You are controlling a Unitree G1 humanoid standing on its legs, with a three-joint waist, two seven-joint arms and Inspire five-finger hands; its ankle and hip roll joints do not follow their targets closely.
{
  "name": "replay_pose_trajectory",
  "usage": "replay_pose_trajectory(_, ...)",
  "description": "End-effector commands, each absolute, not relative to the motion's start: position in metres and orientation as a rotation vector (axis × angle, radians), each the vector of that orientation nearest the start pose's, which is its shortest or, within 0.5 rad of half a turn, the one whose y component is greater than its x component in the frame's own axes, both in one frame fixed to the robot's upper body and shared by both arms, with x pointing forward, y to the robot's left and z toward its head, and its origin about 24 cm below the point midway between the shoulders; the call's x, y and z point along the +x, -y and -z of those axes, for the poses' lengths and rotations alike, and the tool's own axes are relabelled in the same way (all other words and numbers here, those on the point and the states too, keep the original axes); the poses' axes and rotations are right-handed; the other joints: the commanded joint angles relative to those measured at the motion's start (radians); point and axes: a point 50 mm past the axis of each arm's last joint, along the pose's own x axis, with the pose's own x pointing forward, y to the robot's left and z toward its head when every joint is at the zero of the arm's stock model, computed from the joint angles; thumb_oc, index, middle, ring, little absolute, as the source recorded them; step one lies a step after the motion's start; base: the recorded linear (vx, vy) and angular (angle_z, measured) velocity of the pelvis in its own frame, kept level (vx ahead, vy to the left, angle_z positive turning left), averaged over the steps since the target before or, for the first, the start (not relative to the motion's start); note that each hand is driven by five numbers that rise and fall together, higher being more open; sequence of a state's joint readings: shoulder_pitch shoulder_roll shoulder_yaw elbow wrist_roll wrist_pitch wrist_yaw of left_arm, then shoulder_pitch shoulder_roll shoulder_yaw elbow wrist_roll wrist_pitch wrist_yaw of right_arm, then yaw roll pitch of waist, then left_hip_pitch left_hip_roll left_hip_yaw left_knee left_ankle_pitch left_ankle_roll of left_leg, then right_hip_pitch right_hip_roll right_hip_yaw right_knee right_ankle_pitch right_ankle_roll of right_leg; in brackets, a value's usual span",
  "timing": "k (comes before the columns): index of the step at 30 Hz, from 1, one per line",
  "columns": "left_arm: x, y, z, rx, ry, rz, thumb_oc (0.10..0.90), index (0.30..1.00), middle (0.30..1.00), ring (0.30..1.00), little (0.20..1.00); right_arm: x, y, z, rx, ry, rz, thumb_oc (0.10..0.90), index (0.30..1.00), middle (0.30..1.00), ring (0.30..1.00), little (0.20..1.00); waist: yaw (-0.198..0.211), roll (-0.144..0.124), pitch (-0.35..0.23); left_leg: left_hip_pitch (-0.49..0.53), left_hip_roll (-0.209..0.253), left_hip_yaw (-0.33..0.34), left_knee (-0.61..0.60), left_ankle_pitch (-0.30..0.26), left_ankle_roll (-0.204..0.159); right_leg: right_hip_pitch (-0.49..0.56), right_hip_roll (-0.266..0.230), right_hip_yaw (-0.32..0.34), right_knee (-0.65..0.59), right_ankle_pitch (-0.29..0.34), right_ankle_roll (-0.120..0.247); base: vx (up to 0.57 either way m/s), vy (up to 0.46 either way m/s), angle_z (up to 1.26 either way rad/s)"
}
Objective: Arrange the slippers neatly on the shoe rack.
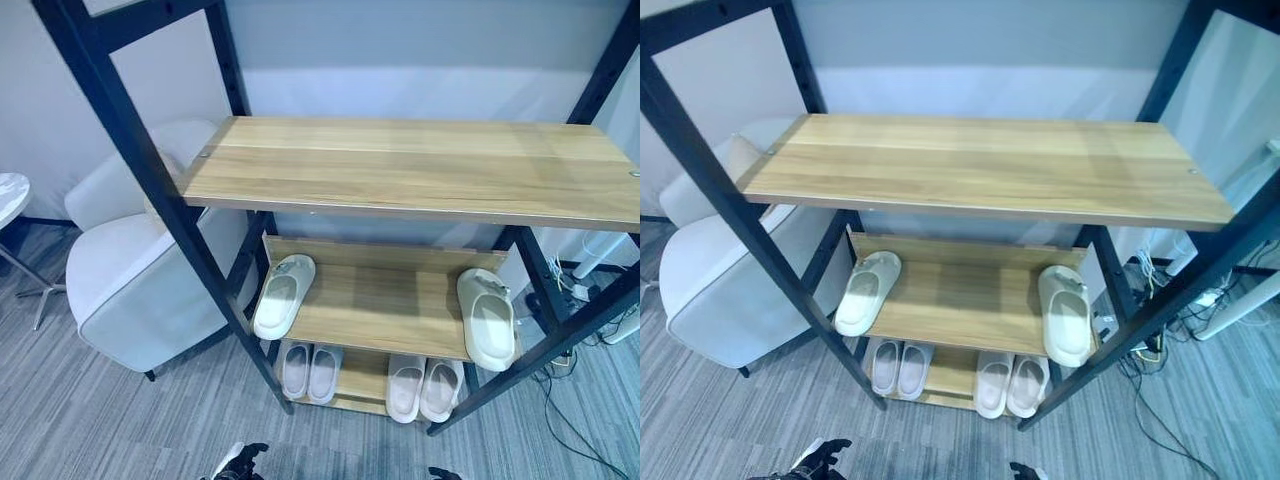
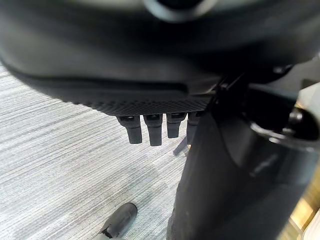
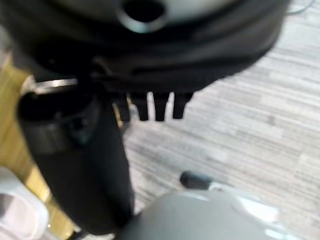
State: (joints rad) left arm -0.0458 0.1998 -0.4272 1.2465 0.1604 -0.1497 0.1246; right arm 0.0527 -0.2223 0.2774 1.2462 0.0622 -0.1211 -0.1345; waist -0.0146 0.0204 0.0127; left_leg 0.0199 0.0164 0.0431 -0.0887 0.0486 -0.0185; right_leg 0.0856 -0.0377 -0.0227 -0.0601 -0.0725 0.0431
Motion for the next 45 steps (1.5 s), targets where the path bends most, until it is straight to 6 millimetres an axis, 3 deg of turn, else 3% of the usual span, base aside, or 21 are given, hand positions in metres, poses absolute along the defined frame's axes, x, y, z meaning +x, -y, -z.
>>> replay_pose_trajectory(1, 0.130, -0.169, 0.158, 0.600, -0.957, 0.313, 0.800, 0.900, 0.900, 0.900, 0.900, 0.056, 0.212, 0.170, -0.390, -1.224, -0.012, 0.800, 0.900, 0.900, 0.900, 0.900, 0.019, -0.021, 0.015, 0.005, 0.002, -0.116, 0.001, -0.068, -0.039, -0.057, -0.028, -0.013, -0.027, 0.050, 0.091, 0.00, 0.000, 0.00)
replay_pose_trajectory(4, 0.158, -0.157, 0.145, 0.641, -0.800, 0.374, 0.800, 0.900, 0.900, 0.900, 0.900, 0.055, 0.220, 0.169, -0.415, -1.228, 0.002, 0.800, 0.900, 0.900, 0.900, 0.900, 0.017, -0.017, 0.022, 0.004, 0.001, -0.119, 0.001, -0.069, -0.038, -0.058, -0.030, -0.015, -0.027, 0.051, 0.092, 0.00, 0.000, 0.00)
replay_pose_trajectory(7, 0.182, -0.139, 0.118, 0.649, -0.555, 0.518, 0.800, 0.900, 0.900, 0.900, 0.900, 0.048, 0.233, 0.167, -0.429, -1.234, 0.039, 0.800, 0.900, 0.900, 0.900, 0.900, 0.027, -0.005, 0.043, -0.005, -0.003, -0.131, 0.001, -0.065, -0.035, -0.062, -0.034, -0.021, -0.027, 0.053, 0.092, -0.06, 0.022, 0.05)
replay_pose_trajectory(9, 0.183, -0.139, 0.108, 0.628, -0.504, 0.558, 0.800, 0.900, 0.900, 0.900, 0.900, 0.043, 0.236, 0.166, -0.427, -1.245, 0.049, 0.800, 0.900, 0.900, 0.900, 0.900, 0.031, -0.003, 0.046, -0.010, -0.004, -0.135, 0.001, -0.063, -0.034, -0.064, -0.035, -0.025, -0.027, 0.053, 0.093, -0.05, 0.011, 0.12)
replay_pose_trajectory(10, 0.177, -0.147, 0.096, 0.625, -0.449, 0.608, 0.800, 0.900, 0.900, 0.900, 0.900, 0.044, 0.244, 0.164, -0.433, -1.239, 0.068, 0.800, 0.900, 0.900, 0.900, 0.900, 0.042, 0.003, 0.054, -0.020, -0.007, -0.141, 0.001, -0.049, -0.032, -0.072, -0.036, -0.030, -0.027, 0.060, 0.093, -0.01, 0.001, 0.12)
replay_pose_trajectory(11, 0.169, -0.153, 0.097, 0.631, -0.459, 0.614, 0.800, 0.900, 0.900, 0.900, 0.900, 0.044, 0.247, 0.163, -0.432, -1.235, 0.076, 0.800, 0.900, 0.900, 0.900, 0.900, 0.047, 0.004, 0.057, -0.017, -0.007, -0.144, 0.001, -0.057, -0.031, -0.067, -0.034, -0.032, -0.027, 0.049, 0.092, -0.08, 0.004, 0.10)
replay_pose_trajectory(12, 0.173, -0.157, 0.087, 0.639, -0.409, 0.595, 0.800, 0.900, 0.900, 0.900, 0.900, 0.042, 0.250, 0.162, -0.426, -1.234, 0.085, 0.800, 0.900, 0.900, 0.900, 0.900, 0.048, 0.006, 0.062, -0.026, -0.009, -0.146, 0.001, -0.044, -0.030, -0.075, -0.036, -0.034, -0.027, 0.059, 0.093, -0.03, -0.003, 0.11)
replay_pose_trajectory(21, 0.175, -0.166, 0.035, 0.524, -0.211, 0.577, 0.800, 0.900, 0.900, 0.900, 0.900, 0.054, 0.246, 0.161, -0.463, -1.187, 0.068, 0.800, 0.900, 0.900, 0.900, 0.900, 0.076, 0.023, 0.068, -0.027, -0.013, -0.163, 0.001, -0.047, -0.030, -0.069, -0.043, -0.049, -0.027, 0.049, 0.097, -0.01, 0.001, 0.05)
replay_pose_trajectory(26, 0.182, -0.160, 0.002, 0.435, -0.062, 0.576, 0.800, 0.900, 0.900, 0.900, 0.900, 0.059, 0.242, 0.161, -0.470, -1.174, 0.065, 0.800, 0.900, 0.900, 0.900, 0.900, 0.091, 0.026, 0.063, -0.024, -0.014, -0.172, 0.001, -0.047, -0.032, -0.060, -0.044, -0.060, -0.027, 0.045, 0.096, 0.01, -0.001, 0.10)
replay_pose_trajectory(30, 0.190, -0.148, -0.030, 0.315, 0.064, 0.606, 0.800, 0.900, 0.900, 0.900, 0.900, 0.062, 0.234, 0.163, -0.476, -1.166, 0.035, 0.800, 0.900, 0.900, 0.900, 0.900, 0.096, 0.020, 0.055, -0.021, -0.014, -0.180, 0.001, -0.046, -0.035, -0.050, -0.046, -0.073, -0.027, 0.042, 0.095, 0.01, -0.012, 0.08)
replay_pose_trajectory(33, 0.193, -0.142, -0.040, 0.228, 0.094, 0.622, 0.800, 0.900, 0.900, 0.900, 0.900, 0.061, 0.231, 0.164, -0.478, -1.169, 0.021, 0.800, 0.900, 0.900, 0.900, 0.900, 0.093, 0.017, 0.054, -0.021, -0.013, -0.182, 0.001, -0.045, -0.036, -0.047, -0.046, -0.076, -0.027, 0.041, 0.093, 0.00, -0.008, 0.03)
replay_pose_trajectory(37, 0.206, -0.118, -0.076, 0.177, 0.250, 0.741, 0.800, 0.900, 0.900, 0.900, 0.900, 0.058, 0.223, 0.166, -0.495, -1.186, -0.034, 0.800, 0.900, 0.900, 0.900, 0.900, 0.079, 0.010, 0.045, -0.014, -0.010, -0.187, 0.001, -0.050, -0.042, -0.036, -0.044, -0.087, -0.027, 0.035, 0.090, 0.01, -0.014, 0.02)
replay_pose_trajectory(42, 0.218, -0.095, -0.093, 0.189, 0.356, 0.795, 0.800, 0.900, 0.900, 0.900, 0.900, 0.059, 0.217, 0.167, -0.494, -1.184, -0.065, 0.800, 0.900, 0.900, 0.900, 0.900, 0.063, 0.008, 0.041, -0.008, -0.009, -0.185, 0.001, -0.054, -0.046, -0.029, -0.044, -0.091, -0.027, 0.029, 0.088, 0.01, -0.017, 0.08)
replay_pose_trajectory(45, 0.234, -0.078, -0.117, 0.291, 0.516, 0.787, 0.800, 0.900, 0.900, 0.900, 0.900, 0.058, 0.214, 0.167, -0.494, -1.181, -0.087, 0.800, 0.900, 0.900, 0.900, 0.900, 0.040, 0.010, 0.032, -0.005, -0.007, -0.181, 0.001, -0.056, -0.049, -0.027, -0.046, -0.089, -0.027, 0.028, 0.088, 0.00, 0.000, 0.00)
